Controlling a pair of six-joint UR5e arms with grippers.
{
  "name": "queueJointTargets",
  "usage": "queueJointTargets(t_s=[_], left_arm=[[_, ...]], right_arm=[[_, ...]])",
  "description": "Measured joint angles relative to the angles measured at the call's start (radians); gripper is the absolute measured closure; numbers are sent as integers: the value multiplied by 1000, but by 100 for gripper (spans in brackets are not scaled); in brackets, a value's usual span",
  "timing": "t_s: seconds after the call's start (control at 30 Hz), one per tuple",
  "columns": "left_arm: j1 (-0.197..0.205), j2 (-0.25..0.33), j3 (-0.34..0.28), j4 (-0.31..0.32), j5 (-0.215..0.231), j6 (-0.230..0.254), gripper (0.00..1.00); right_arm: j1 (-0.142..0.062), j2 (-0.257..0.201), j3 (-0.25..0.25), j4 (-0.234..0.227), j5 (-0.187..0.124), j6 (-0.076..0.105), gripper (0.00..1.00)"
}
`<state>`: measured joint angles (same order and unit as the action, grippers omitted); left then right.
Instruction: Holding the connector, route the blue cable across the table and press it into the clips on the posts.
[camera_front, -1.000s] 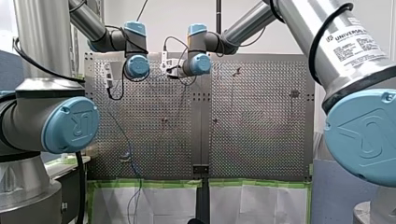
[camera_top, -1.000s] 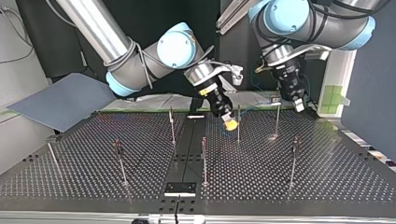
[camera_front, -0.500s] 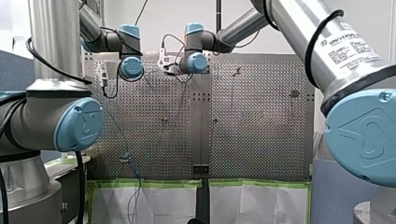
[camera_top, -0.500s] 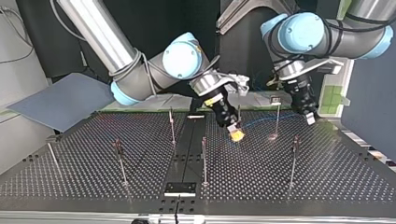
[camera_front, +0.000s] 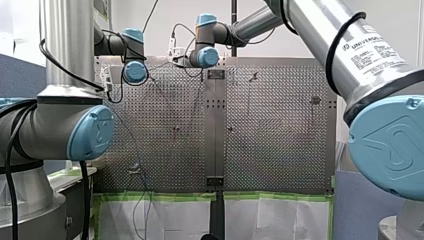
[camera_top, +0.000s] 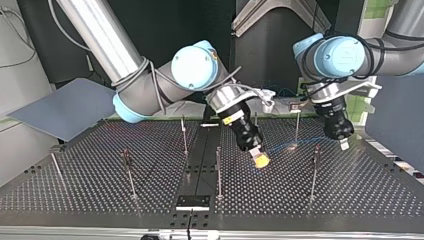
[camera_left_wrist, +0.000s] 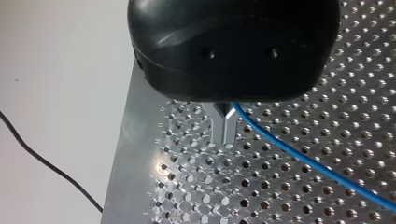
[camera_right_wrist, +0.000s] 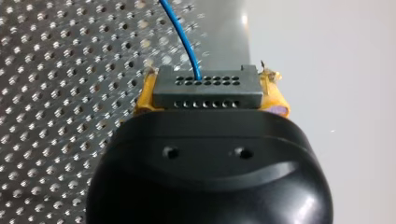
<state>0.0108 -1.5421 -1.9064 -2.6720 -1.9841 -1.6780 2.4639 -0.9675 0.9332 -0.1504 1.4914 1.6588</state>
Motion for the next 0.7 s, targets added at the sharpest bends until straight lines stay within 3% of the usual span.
queueJointTargets(t_s=[0.3,0.7], left_arm=[[25,-5,19,0,76,-28,100],[53,-24,20,46,162,-57,100]], right_arm=[[12,56,-68,21,0,4,100],[18,88,-84,22,4,4,100]])
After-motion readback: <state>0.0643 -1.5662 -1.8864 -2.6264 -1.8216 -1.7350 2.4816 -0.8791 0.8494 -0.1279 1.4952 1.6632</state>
